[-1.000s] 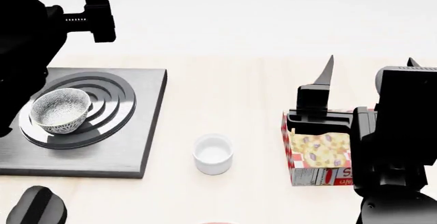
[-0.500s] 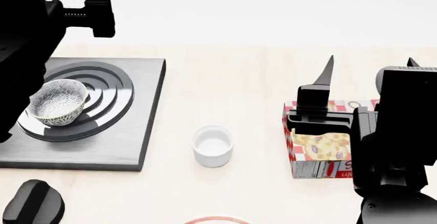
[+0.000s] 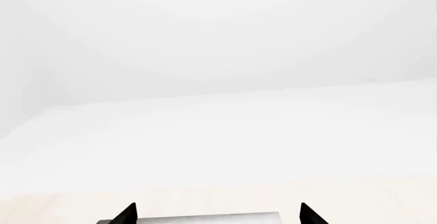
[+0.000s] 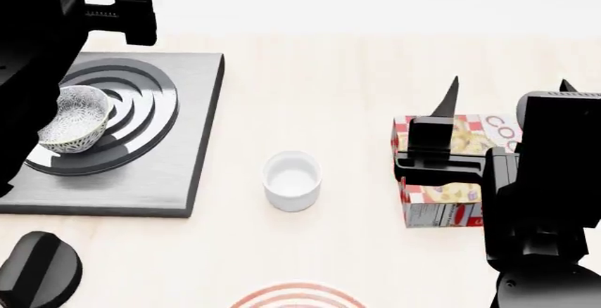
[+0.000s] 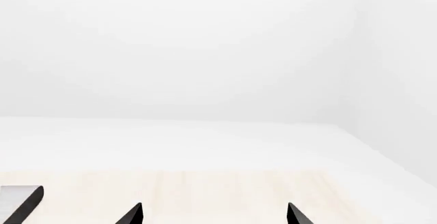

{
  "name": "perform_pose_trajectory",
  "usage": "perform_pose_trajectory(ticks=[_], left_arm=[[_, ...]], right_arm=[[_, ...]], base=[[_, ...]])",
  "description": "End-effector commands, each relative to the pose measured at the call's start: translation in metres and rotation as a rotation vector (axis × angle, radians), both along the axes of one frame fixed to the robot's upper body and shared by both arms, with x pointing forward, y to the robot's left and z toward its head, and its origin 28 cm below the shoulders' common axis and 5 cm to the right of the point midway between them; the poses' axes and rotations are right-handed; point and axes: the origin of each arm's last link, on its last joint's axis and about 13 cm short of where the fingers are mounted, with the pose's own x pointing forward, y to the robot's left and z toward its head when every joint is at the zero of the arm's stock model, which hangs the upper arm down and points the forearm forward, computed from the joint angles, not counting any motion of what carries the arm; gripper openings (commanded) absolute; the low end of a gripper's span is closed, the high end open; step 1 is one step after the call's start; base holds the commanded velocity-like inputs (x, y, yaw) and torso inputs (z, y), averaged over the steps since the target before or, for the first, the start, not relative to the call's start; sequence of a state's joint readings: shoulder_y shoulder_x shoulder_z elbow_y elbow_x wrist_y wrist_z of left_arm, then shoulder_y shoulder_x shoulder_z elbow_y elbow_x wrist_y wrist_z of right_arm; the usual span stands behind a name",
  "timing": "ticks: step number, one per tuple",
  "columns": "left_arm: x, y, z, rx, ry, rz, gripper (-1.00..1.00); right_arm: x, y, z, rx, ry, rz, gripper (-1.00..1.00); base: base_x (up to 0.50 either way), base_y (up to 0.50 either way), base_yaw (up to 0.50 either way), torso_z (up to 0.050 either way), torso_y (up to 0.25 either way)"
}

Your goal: Pick the akita bowl on the stove and place it on the plate.

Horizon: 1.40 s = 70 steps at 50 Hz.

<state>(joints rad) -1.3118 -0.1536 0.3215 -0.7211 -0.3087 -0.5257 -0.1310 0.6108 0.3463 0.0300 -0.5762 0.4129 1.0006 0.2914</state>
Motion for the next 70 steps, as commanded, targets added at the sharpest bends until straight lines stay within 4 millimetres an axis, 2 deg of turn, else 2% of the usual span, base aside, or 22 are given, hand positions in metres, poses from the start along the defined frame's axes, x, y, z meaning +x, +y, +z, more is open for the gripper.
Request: perform_pose_trajectory(ticks=[1, 12, 39, 70], left_arm=[[-0.001, -0.004, 0.001, -0.026, -0.004, -0.034, 1.0], [-0.002, -0.006, 0.001, -0.038, 0.03, -0.027, 1.0], [-0.003, -0.008, -0.037, 0.148, 0.133, 0.038, 1.0], [-0.006, -0.001, -0.055, 0.232, 0.194, 0.104, 1.0]], right_arm=[[0.0, -0.001, 0.0, 0.009, 0.0, -0.006, 1.0], [0.0, -0.001, 0.0, 0.009, 0.001, -0.005, 1.0], [0.0, -0.001, 0.0, 0.01, 0.001, -0.005, 1.0], [0.0, -0.001, 0.0, 0.009, 0.001, -0.005, 1.0]], base=[[0.0, 0.0, 0.0, 0.0, 0.0], [0.0, 0.0, 0.0, 0.004, -0.115], [0.0, 0.0, 0.0, 0.0, 0.0], [0.0, 0.0, 0.0, 0.0, 0.0]])
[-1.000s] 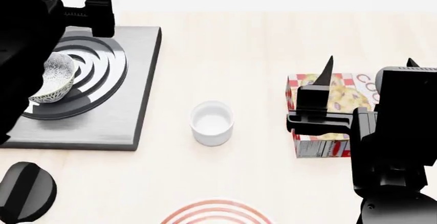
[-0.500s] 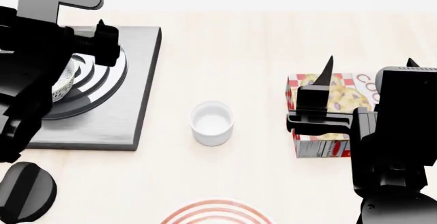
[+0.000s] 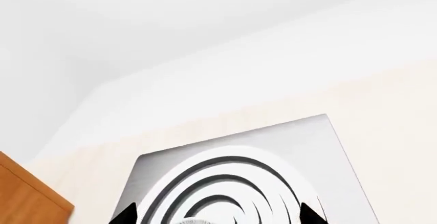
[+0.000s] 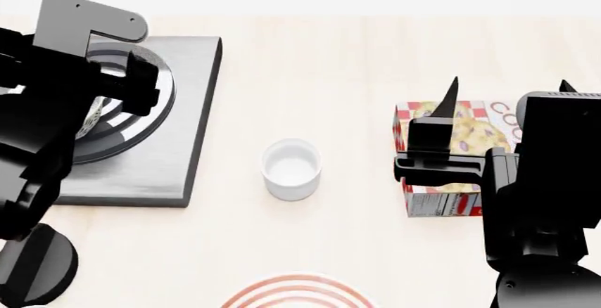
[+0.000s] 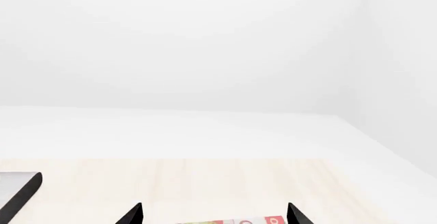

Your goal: Pick the akita bowl on the stove and place it on the plate.

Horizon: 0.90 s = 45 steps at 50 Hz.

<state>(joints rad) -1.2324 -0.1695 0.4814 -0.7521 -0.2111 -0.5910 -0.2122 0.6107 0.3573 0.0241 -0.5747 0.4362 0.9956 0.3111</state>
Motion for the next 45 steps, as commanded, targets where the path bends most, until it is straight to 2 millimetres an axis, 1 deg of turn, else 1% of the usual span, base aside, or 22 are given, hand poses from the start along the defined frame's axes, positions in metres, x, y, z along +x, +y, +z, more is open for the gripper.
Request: perform_pose_trajectory(ticks=[1, 29, 41, 45], left_arm=[[-0.001, -0.003, -0.005, -0.022, 0.037, -0.007, 1.0], [-0.002, 0.0, -0.019, -0.017, 0.108, 0.027, 1.0], [-0.003, 0.002, -0.019, -0.026, 0.13, 0.046, 1.0], [-0.002, 0.003, -0.023, -0.022, 0.138, 0.049, 1.0]], right_arm=[[0.0, -0.001, 0.0, 0.008, 0.0, -0.005, 1.0], [0.0, -0.001, 0.0, 0.008, 0.0, -0.005, 1.0], [0.0, -0.001, 0.0, 0.006, 0.001, -0.008, 1.0], [0.0, -0.001, 0.0, 0.006, 0.001, -0.007, 1.0]], base=[[0.0, 0.0, 0.0, 0.0, 0.0], [0.0, 0.0, 0.0, 0.0, 0.0], [0.0, 0.0, 0.0, 0.0, 0.0], [0.0, 0.0, 0.0, 0.0, 0.0]])
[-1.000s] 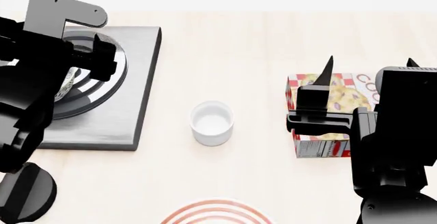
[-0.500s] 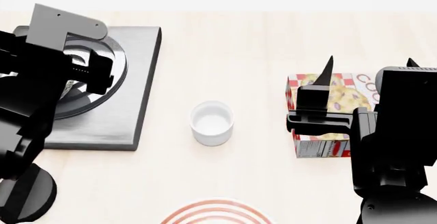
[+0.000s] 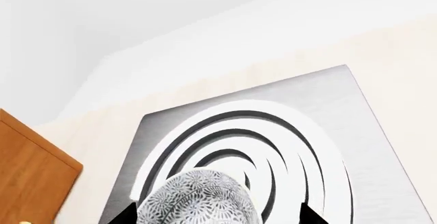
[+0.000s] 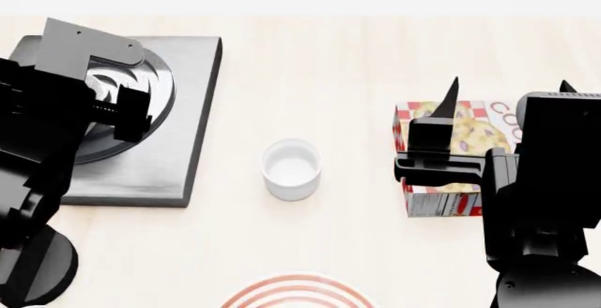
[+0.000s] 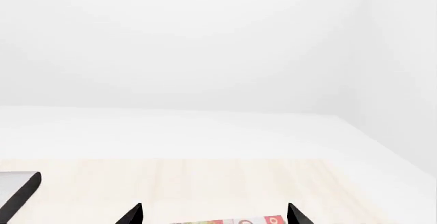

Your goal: Pick the akita bowl on the stove and place it on the plate.

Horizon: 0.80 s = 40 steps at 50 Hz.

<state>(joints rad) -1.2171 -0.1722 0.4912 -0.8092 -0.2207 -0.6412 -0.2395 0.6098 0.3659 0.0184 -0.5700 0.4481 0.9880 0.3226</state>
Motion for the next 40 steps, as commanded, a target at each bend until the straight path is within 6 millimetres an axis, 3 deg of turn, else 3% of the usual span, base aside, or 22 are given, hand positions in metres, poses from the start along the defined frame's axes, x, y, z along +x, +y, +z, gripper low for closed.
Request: perform_pose_trajectory(ticks=[1, 40], left_arm=[[0.0, -0.004, -0.003, -0.035, 0.031, -0.014, 1.0], [-0.005, 0.001, -0.015, -0.02, 0.1, -0.004, 1.0]], right_arm=[[0.0, -0.001, 0.001, 0.007, 0.0, -0.006, 1.0], [0.0, -0.001, 0.001, 0.007, 0.0, -0.007, 1.0]], base=[[0.0, 0.0, 0.0, 0.0, 0.0], [0.0, 0.0, 0.0, 0.0, 0.0]])
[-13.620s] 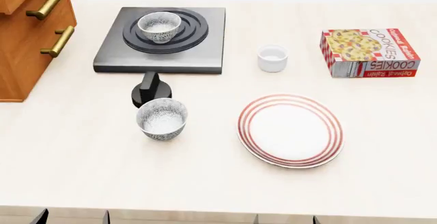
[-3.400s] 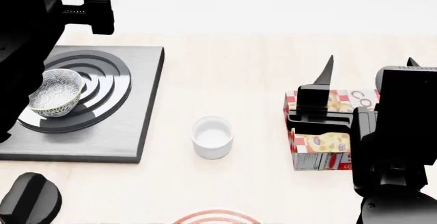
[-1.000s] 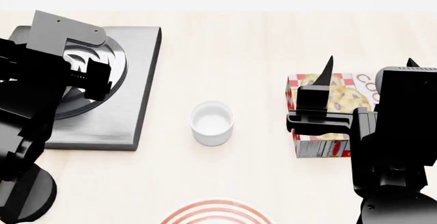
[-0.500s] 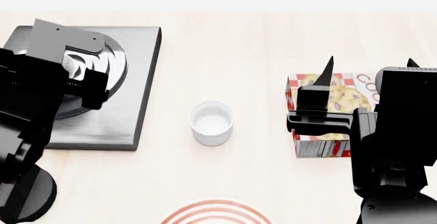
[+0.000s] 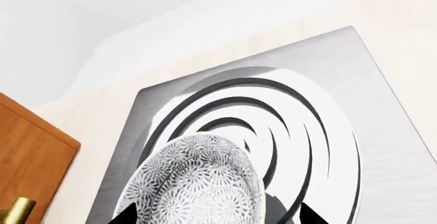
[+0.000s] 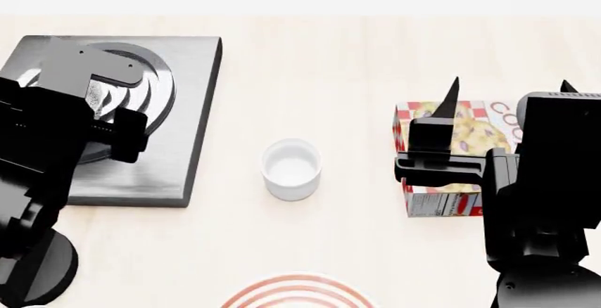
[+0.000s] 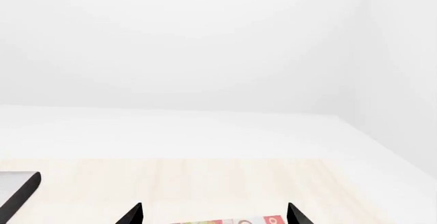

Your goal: Pick the akita bowl on the stove and place it on the plate.

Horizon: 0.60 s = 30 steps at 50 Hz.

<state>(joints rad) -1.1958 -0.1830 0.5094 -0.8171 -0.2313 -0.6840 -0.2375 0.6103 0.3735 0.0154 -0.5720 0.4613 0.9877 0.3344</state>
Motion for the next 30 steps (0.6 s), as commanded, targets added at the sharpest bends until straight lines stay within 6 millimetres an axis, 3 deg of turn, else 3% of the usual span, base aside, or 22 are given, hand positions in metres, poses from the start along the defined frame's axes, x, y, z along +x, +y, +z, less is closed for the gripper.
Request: perform_pose_trajectory(ticks=[1, 30], left_arm=[[-0.0005, -0.0037, -0.0027, -0.035, 0.027, -0.018, 1.0], [-0.0017, 0.0002, -0.0094, -0.029, 0.049, -0.009, 1.0]], right_arm=[[0.0002, -0.0009, 0.0002, 0.008, 0.0, -0.005, 1.0], [0.0008, -0.0007, -0.0009, 0.007, 0.0, -0.005, 1.0]], base=[[0.0, 0.0, 0.0, 0.0, 0.0], [0.0, 0.0, 0.0, 0.0, 0.0]])
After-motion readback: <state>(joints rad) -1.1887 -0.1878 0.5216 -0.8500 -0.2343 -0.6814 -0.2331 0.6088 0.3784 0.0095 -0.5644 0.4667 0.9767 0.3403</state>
